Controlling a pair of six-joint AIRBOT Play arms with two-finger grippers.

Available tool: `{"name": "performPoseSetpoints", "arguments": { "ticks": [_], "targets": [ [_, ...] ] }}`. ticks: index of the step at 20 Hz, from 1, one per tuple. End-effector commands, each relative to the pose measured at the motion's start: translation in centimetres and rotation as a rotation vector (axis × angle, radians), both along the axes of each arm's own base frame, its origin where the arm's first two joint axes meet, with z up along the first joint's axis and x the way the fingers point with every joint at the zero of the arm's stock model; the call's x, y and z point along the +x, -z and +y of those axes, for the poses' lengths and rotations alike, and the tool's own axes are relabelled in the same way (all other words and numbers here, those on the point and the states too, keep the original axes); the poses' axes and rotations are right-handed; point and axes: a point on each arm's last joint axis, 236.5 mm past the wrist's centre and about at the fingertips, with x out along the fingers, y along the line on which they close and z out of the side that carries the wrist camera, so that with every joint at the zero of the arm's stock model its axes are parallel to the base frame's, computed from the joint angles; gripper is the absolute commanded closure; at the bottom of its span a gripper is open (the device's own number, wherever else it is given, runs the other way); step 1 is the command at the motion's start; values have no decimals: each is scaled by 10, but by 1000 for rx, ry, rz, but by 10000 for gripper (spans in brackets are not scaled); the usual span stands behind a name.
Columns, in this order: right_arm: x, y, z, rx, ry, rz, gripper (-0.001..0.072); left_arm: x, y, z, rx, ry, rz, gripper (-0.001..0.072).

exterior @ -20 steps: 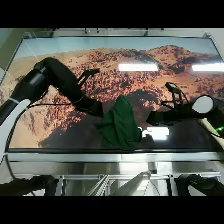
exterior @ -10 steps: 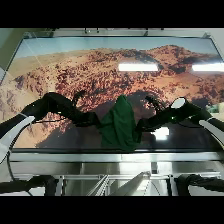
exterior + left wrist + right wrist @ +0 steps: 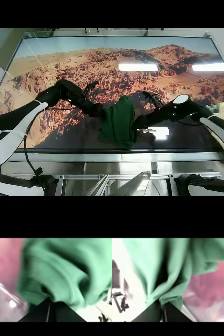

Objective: Fold the shirts.

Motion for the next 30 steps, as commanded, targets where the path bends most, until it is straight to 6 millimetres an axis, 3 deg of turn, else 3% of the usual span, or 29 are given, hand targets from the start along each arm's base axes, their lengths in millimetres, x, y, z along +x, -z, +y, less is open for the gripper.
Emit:
{"name": "performPoseSetpoints", "arguments": {
  "ticks": [1,4,6,8,11,13,15,17,19,21,23,24,26,27,30],
  "targets": [
    [37,-85,-23,82,52,-209,693,8,-101,21,-73,53,-139,682],
    [95,-194,-100,45,358,-533,693,19,-205,73,-78,-68,-374,682],
    [102,-272,-146,72,580,-742,693,20,-263,108,-71,-194,-530,682],
    [86,-332,-170,118,714,-895,692,12,-306,132,-57,-276,-671,682],
    [55,-374,-162,160,730,-1013,692,-4,-343,142,-52,-345,-814,680],
    [45,-379,-149,172,694,-1029,692,-8,-353,142,-66,-395,-876,679],
    [43,-368,-130,181,625,-996,691,-8,-339,144,-69,-433,-860,678],
    [51,-340,-109,174,541,-918,690,-5,-304,145,-63,-453,-780,678],
    [61,-289,-78,163,436,-779,686,3,-253,147,-47,-458,-671,678],
    [72,-225,-53,126,365,-621,679,11,-194,150,-28,-465,-538,678],
    [93,-150,-48,28,371,-452,306,27,-137,157,-3,-510,-420,681],
    [104,-114,-53,-30,371,-388,270,36,-111,163,16,-546,-369,654],
    [115,-69,-73,-73,395,-276,270,47,-73,180,62,-565,-277,61],
    [116,-58,-88,-73,414,-228,269,48,-62,189,73,-561,-225,-4],
    [104,-56,-131,-59,446,-137,270,30,-47,202,33,-505,-30,-8]
  ]
}}
